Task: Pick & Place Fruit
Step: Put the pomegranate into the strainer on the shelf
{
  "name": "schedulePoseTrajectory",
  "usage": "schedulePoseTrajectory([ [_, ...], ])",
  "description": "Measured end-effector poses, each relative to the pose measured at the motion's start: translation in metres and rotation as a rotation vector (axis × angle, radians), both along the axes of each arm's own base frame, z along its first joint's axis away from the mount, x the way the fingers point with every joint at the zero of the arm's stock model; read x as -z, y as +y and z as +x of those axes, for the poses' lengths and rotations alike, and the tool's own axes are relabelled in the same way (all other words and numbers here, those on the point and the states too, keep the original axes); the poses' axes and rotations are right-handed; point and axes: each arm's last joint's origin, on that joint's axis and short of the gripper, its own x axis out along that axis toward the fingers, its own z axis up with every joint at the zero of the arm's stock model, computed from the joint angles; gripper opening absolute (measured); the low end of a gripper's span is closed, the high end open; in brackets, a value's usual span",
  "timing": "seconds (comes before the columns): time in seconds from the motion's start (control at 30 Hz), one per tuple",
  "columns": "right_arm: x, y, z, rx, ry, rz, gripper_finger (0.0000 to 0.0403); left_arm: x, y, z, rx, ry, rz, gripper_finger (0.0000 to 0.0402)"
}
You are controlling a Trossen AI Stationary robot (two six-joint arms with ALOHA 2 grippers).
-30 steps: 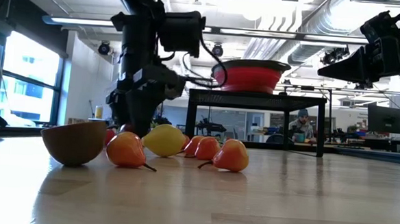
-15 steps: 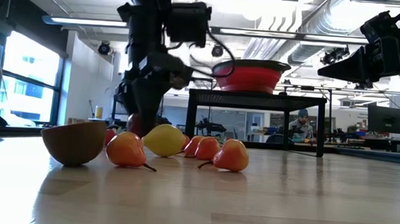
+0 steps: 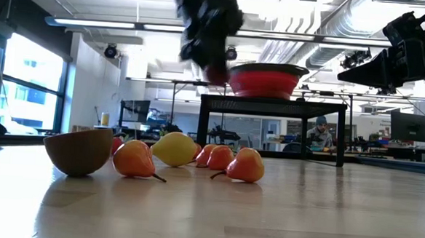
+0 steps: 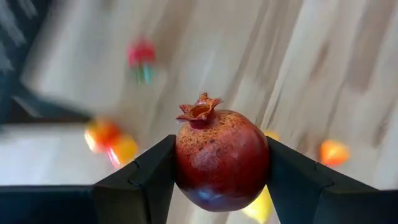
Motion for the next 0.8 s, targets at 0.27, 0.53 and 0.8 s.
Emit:
schedulePoseTrajectory([
  [0.27, 0.0, 0.0, 0.0, 0.0, 0.0, 0.0, 0.0026, -0.09, 0.038, 0.009, -0.04, -0.372, 0.194, 0.0201],
  [0.53, 0.0, 0.0, 0.0, 0.0, 0.0, 0.0, 0.0026, -0.125, 0.074, 0.01, -0.139, -0.628, 0.302, 0.0201],
  [0.8, 0.0, 0.0, 0.0, 0.0, -0.001, 0.0, 0.0026, -0.106, 0.099, 0.031, -0.182, -0.672, 0.328, 0.0201],
])
